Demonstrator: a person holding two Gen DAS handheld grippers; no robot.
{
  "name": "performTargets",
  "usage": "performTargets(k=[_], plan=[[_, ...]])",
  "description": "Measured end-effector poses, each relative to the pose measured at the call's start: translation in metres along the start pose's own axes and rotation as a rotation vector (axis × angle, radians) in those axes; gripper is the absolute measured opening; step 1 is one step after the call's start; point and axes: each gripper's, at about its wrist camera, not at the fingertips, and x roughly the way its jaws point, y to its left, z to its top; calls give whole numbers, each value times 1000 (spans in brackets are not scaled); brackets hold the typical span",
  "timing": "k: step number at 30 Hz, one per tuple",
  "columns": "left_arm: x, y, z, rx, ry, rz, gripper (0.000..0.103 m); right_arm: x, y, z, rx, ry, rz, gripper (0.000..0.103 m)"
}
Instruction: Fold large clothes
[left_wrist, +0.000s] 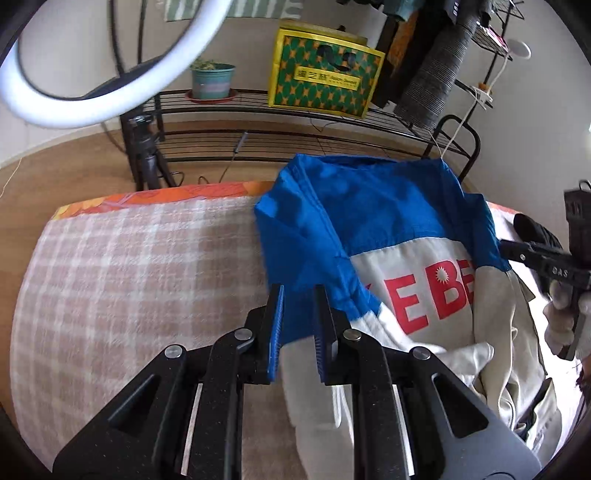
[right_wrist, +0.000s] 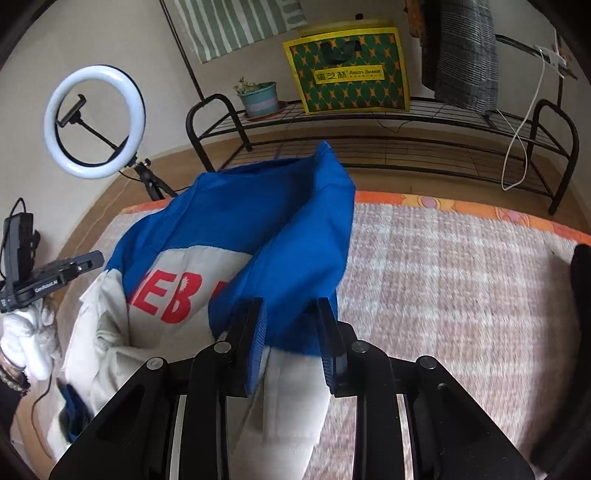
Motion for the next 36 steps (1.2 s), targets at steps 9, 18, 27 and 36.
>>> performTargets(k=[9,18,27,36], plan=[[47,-25,-3,99,14,31,13,51,4,26,-92,57,-94,21],[14,8,11,63,-81,-21,26,22,-14,35,-122,-22,3,25],[54,48,47,-158,-11,-108,50,25,-71,41,84,-73,34,50],[106,15,68,-56,64,-11,50,65,-51,70,32,-17,1,50]])
